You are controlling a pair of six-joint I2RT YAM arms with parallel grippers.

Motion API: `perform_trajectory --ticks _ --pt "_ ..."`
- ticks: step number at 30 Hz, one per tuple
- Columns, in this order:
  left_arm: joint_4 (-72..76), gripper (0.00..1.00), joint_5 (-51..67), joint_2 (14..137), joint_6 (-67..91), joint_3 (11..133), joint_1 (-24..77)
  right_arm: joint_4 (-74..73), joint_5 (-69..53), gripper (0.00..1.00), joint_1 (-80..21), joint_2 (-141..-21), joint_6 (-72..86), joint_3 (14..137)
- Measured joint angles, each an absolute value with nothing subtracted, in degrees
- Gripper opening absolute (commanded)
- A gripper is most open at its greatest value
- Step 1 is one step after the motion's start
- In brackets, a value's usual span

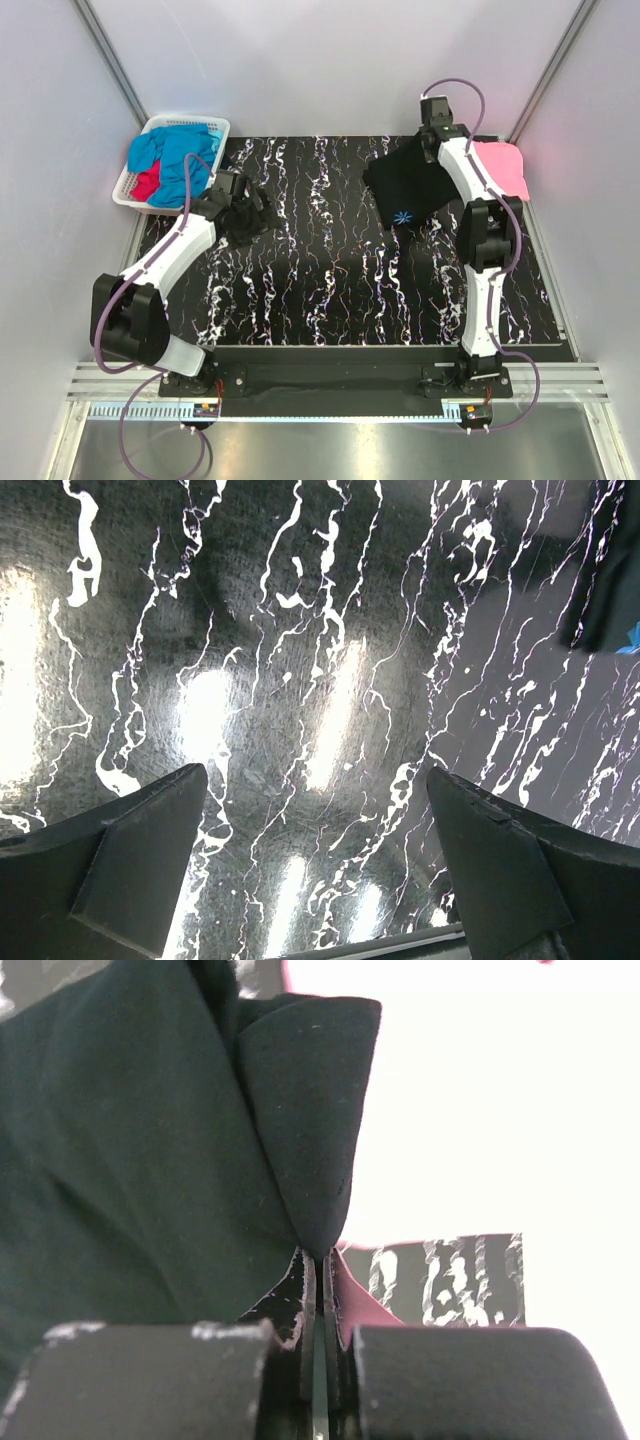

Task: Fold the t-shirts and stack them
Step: Neatly place the folded tshirt to the corner

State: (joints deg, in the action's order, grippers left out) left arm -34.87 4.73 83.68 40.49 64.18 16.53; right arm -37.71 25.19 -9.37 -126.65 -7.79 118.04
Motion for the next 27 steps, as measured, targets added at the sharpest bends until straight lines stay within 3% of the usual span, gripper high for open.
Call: perform_trajectory --ticks 8,18,27 --pt "-35.07 0.99 6.31 83.22 40.47 62.52 16.53 -39.83 29.1 0.0 -2.98 -142.54 -9.91 139.79" --pt "-35.0 0.99 6.35 83.81 40.47 62.48 16.53 -38.46 35.44 0.0 5.37 -143.65 -8.54 138.1" --pt "-35.0 0.99 6.35 84.23 40.45 61.93 16.56 -37.56 37.39 0.0 5.89 -142.32 -8.25 137.86"
